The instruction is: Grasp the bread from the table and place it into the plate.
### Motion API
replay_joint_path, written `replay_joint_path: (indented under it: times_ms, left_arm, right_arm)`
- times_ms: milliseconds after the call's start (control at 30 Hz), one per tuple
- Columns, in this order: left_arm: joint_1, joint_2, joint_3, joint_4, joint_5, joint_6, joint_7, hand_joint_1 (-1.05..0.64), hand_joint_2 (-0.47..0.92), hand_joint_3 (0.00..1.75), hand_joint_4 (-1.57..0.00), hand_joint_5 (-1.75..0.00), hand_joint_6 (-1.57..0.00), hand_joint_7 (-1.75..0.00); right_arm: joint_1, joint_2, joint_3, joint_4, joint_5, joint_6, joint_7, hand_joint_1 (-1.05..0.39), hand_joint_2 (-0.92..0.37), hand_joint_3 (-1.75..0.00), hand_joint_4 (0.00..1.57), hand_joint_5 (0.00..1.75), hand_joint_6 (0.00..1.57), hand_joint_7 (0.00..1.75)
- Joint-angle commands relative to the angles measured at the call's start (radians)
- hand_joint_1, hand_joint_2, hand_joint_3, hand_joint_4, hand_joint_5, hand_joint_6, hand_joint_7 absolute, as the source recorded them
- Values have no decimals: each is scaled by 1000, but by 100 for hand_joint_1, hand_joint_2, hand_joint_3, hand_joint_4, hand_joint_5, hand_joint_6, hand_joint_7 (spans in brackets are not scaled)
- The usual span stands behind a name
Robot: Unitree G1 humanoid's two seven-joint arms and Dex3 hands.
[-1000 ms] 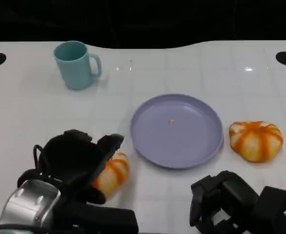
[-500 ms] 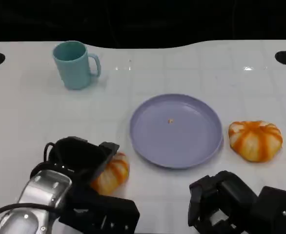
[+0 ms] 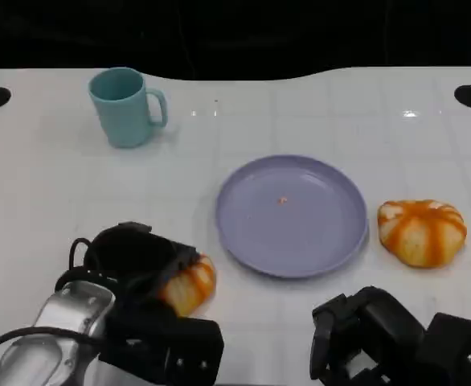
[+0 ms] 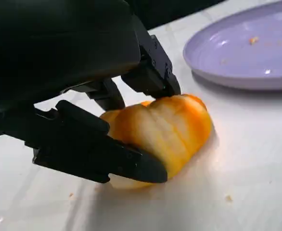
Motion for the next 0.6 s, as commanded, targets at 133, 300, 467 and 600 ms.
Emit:
replay_joint_path:
  times_ms: [133,300,467,600]
  left_arm:
    - [16,22,-9,73,-35,-86,181,-29,87,52,-80,-174,-87,-101]
    - [12,37,-10,71,-29,-96,239,-29,85,56,-77,-175,-81,-110]
    - [6,63,18,62,-52,-135,291,-29,83,64,-77,-175,-72,-136]
    - [1,74,26,62,-54,-162,326,-29,83,68,-79,-175,-67,-155]
  right_arm:
    - [3,-14,-12,-2,17,-17,7,-105,-9,-138,156,128,157,106]
    - [13,-15,-8,-24,12,9,-2,-105,-9,-138,155,128,157,106]
    - [27,-8,-2,-53,20,45,-5,-105,-7,-139,153,131,157,105]
    - [29,-12,0,-53,12,31,-12,-105,-8,-139,152,131,157,105]
